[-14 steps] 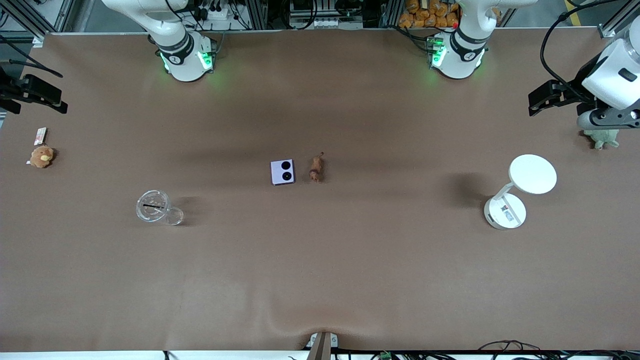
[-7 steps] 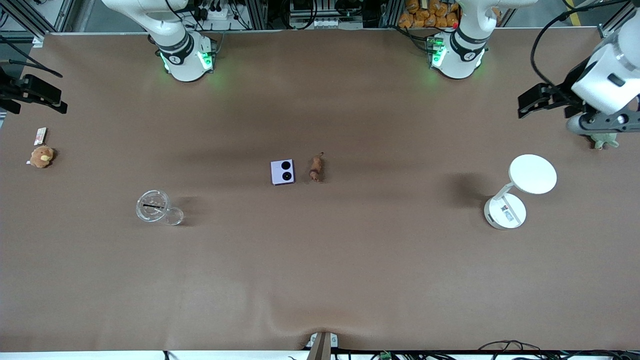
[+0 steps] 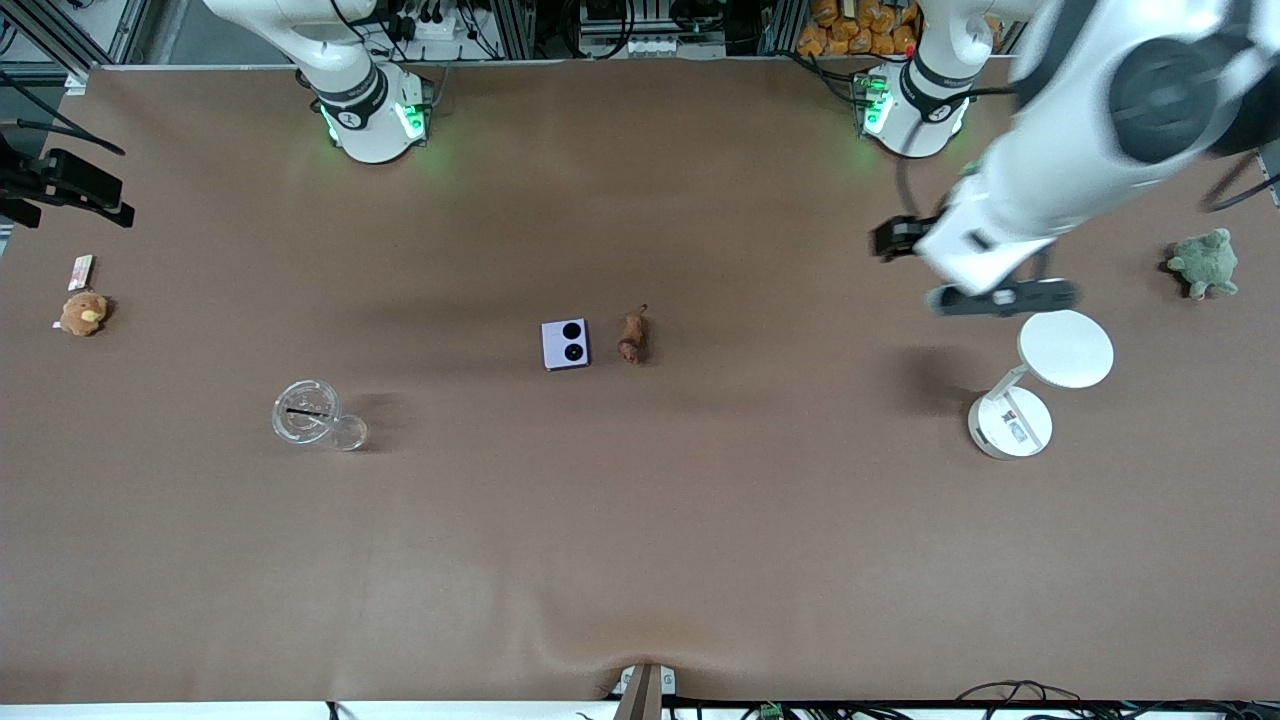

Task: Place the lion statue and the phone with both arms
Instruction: 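Reach the left gripper to the small brown lion statue, then grasp the lion statue with the left gripper and lift it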

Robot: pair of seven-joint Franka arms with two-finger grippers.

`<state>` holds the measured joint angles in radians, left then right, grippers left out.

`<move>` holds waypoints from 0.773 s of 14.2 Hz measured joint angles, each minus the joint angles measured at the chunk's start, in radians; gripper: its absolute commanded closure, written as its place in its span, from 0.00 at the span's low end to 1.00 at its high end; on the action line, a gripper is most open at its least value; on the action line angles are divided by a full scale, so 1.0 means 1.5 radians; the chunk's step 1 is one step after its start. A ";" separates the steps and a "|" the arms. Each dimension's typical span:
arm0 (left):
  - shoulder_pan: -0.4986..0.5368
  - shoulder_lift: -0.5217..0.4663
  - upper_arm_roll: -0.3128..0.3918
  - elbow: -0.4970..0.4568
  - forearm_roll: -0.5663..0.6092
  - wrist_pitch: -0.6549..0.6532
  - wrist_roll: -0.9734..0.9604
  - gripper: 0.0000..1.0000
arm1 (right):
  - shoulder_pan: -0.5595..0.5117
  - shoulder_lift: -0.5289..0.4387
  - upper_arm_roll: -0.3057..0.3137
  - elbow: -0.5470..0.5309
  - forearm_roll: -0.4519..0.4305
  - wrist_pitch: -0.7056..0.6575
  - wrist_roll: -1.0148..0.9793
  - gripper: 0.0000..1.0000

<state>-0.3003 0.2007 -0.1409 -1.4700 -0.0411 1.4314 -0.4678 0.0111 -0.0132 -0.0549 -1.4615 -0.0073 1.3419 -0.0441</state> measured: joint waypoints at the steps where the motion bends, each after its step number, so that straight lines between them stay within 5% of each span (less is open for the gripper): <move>1: -0.025 0.016 0.000 0.000 0.000 0.014 -0.029 0.00 | 0.000 0.000 0.000 0.000 0.000 0.000 0.000 0.00; 11: -0.230 0.214 0.000 -0.001 0.019 0.218 -0.252 0.00 | 0.000 0.000 0.000 0.000 0.000 0.000 0.000 0.00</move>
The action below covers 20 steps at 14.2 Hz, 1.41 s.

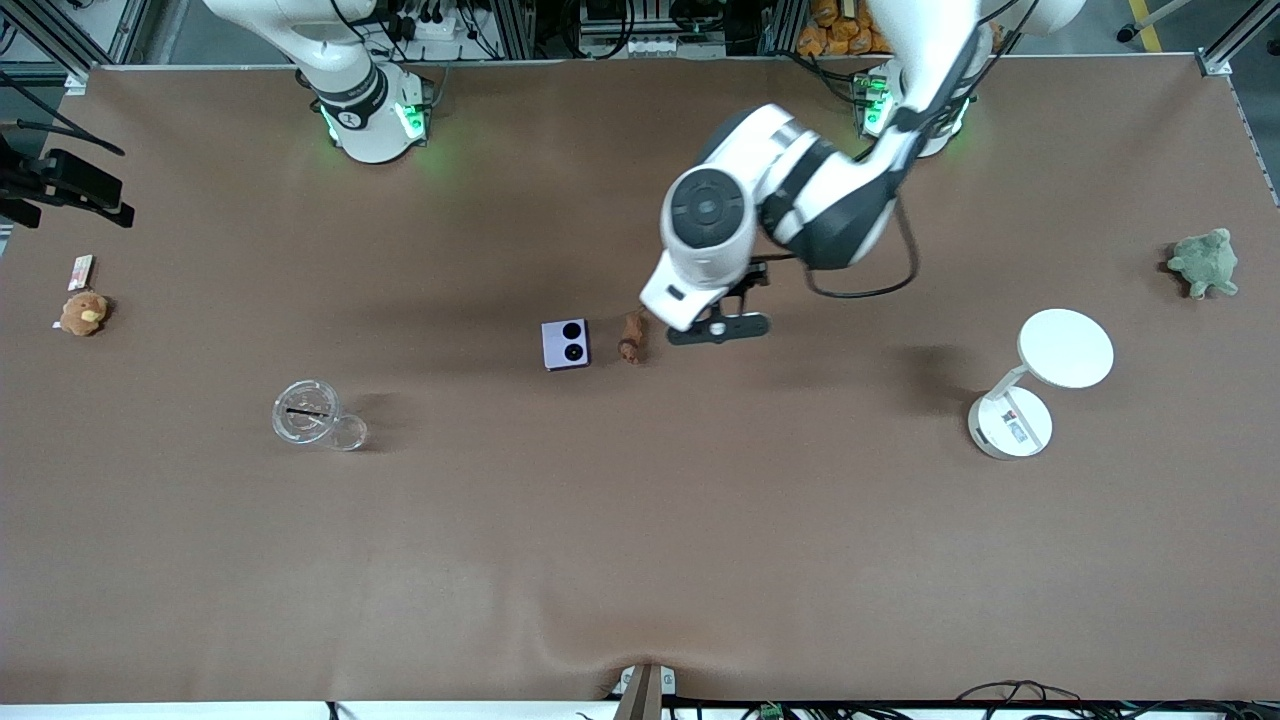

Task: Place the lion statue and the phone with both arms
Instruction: 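Grasp the lion statue with the left gripper and lift it, then carry the lion toward the lamp while the right gripper reaches the phone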

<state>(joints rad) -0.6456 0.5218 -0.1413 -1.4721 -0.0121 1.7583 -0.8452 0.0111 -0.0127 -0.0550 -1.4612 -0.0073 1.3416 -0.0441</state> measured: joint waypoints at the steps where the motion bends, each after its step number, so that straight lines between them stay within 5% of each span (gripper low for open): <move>1: -0.012 0.015 0.000 0.000 0.009 0.019 -0.014 0.00 | 0.000 0.000 0.000 0.000 0.000 0.000 0.000 0.00; 17: -0.115 0.190 0.022 0.016 0.059 0.268 -0.125 0.00 | 0.000 0.018 0.000 -0.001 0.000 -0.001 0.000 0.00; 18: -0.116 0.199 0.022 0.021 0.067 0.274 -0.132 0.11 | 0.000 0.030 0.000 -0.001 0.000 -0.001 0.000 0.00; 20: -0.117 0.209 0.023 0.028 0.070 0.284 -0.138 0.70 | 0.000 0.063 0.000 -0.001 -0.006 -0.001 0.000 0.00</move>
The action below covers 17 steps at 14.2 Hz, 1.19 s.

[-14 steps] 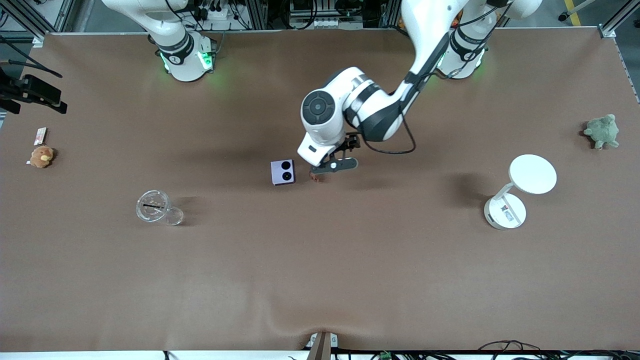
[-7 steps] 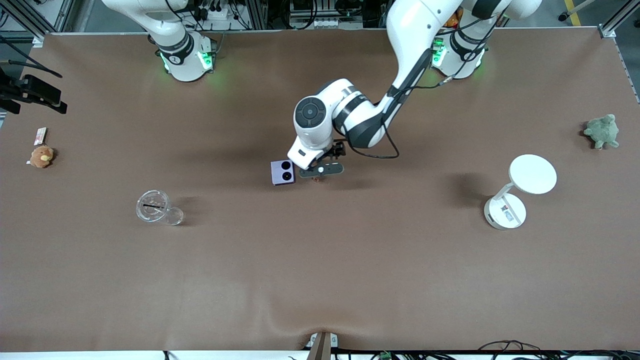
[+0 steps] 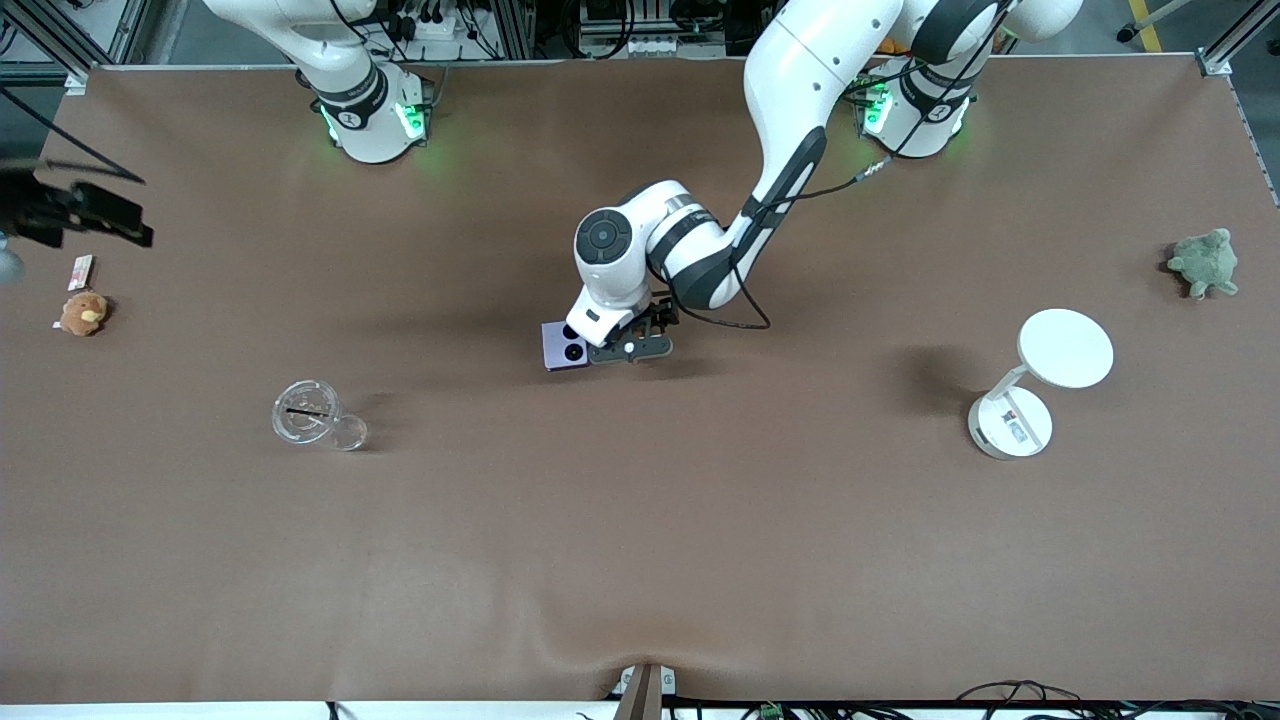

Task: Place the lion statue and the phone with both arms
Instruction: 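Carry the lion toward the lamp while the right gripper reaches the phone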

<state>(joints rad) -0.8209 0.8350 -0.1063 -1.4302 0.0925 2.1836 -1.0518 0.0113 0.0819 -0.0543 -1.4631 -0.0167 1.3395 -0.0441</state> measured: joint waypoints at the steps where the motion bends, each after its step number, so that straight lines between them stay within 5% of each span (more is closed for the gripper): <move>1: 0.000 0.002 0.001 0.003 0.000 0.001 -0.004 0.86 | 0.000 0.015 0.000 0.000 -0.003 0.000 0.000 0.00; 2: 0.000 0.003 0.001 0.005 0.000 0.001 -0.008 1.00 | 0.000 0.028 0.000 0.000 -0.004 0.000 0.000 0.00; 8: 0.002 0.002 0.005 0.020 0.000 0.003 -0.021 1.00 | 0.013 0.055 0.005 0.003 0.007 -0.017 0.001 0.00; 11: 0.021 -0.022 0.010 0.035 0.000 0.003 -0.032 1.00 | 0.030 0.055 0.006 0.003 0.060 -0.019 0.035 0.00; 17: 0.211 -0.125 0.016 0.036 0.007 -0.134 0.059 1.00 | 0.058 0.082 0.007 0.002 0.139 -0.009 0.071 0.00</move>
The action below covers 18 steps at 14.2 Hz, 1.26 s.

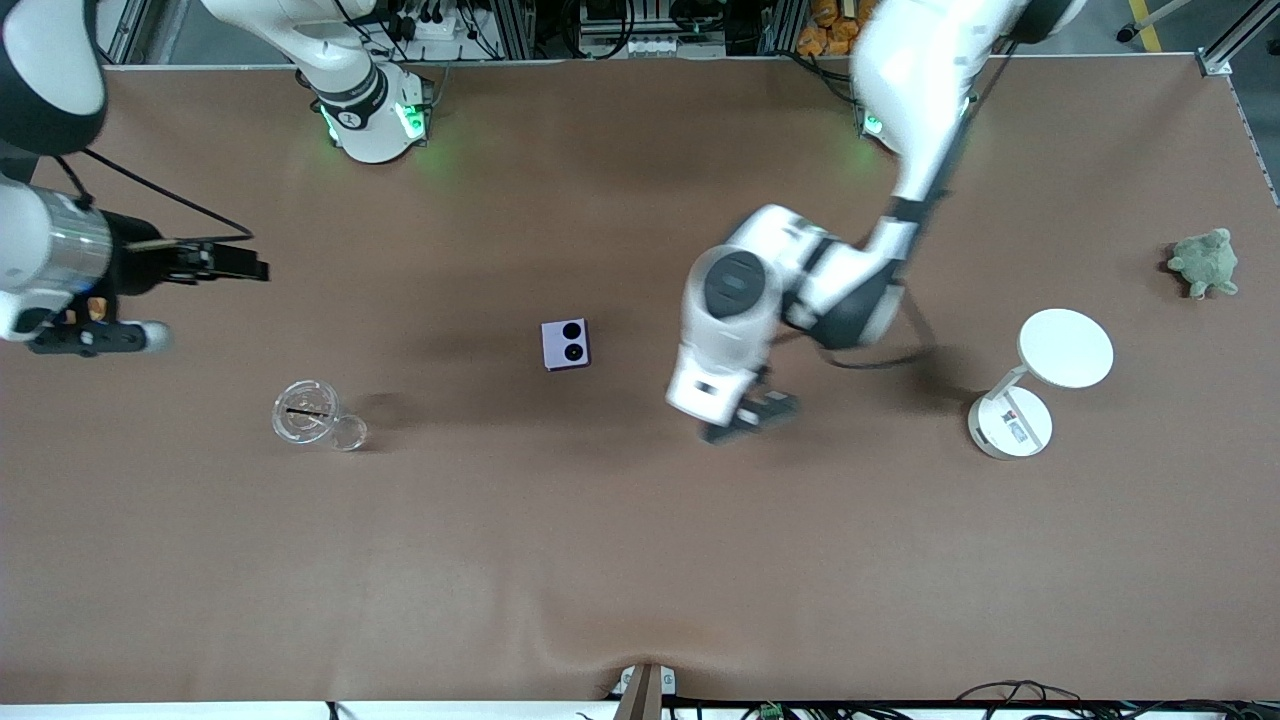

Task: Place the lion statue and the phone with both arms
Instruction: 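Carry the lion toward the lamp while the right gripper reaches the phone, then grasp the white phone with the right gripper while the left gripper lowers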

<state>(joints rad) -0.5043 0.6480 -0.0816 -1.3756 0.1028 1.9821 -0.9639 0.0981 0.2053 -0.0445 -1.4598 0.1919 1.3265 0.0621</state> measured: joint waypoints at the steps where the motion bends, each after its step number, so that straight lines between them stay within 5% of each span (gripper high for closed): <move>1: 0.028 -0.007 -0.001 -0.002 0.000 -0.025 0.031 1.00 | 0.016 0.013 0.001 0.000 0.003 0.012 0.010 0.00; 8: 0.162 -0.011 0.000 -0.054 0.002 -0.045 0.231 1.00 | 0.182 0.124 0.006 -0.017 0.007 0.177 0.118 0.00; 18: 0.223 0.056 -0.003 -0.101 0.088 -0.029 0.345 1.00 | 0.310 0.151 0.006 -0.259 0.040 0.568 0.123 0.00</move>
<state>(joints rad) -0.1704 0.7324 -0.0858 -1.5267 0.2349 1.9387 -0.4465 0.5625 0.4321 -0.0349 -1.8477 0.2513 2.1792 0.2466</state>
